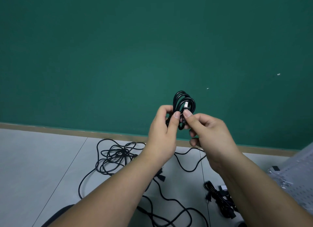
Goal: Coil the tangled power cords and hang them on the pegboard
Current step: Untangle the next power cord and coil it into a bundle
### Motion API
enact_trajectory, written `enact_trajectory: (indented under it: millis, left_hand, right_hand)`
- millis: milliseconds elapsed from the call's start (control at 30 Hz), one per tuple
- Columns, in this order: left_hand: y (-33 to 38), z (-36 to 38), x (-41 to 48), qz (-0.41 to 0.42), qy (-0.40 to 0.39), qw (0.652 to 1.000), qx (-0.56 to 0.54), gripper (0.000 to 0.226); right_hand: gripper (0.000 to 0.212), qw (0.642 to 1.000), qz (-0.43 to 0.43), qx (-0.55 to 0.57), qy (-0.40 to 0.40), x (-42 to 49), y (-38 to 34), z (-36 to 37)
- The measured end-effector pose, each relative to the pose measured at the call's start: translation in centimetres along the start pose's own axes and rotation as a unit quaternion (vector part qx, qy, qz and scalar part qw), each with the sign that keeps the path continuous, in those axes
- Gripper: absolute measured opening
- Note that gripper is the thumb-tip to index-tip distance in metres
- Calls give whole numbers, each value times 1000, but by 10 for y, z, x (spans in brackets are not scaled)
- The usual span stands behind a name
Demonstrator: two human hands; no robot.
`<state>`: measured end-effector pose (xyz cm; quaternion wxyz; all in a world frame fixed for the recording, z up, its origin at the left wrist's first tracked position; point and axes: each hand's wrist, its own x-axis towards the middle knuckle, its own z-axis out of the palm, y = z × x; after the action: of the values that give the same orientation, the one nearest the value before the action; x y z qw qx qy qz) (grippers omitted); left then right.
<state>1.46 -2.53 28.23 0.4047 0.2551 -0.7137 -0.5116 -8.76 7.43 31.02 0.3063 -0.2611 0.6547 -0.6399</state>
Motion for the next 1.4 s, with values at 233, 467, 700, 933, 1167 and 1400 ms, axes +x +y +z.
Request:
enact_trajectory:
  millis: [233,467,700,933,1167,1400]
  left_hand:
    - [-2,5,-2,-12,-23,1000,5,8]
    - [-1,12,-5,-50,-45,998,-1,25]
    - [7,14,-15,-18,-91,996,-7,24]
    - [6,22,-18,-16,-109,993,33,26]
    - [9,27,-16,-31,-87,993,-75,18]
    - [10,20,-11,-48,-65,987,-140,12]
  right_hand:
    - [49,998,12,-63,-30,9,-4,-14]
    - [36,994,35,-49,-86,13,-6,-23]
    - [48,990,132,8,-46,16,-2,-24]
    - [17,999,-13,33,-34,14,-3,-19]
    - [19,992,-56,4,-117,12,-10,-29]
    - [49,948,-141,-230,-168,15,-7,-44]
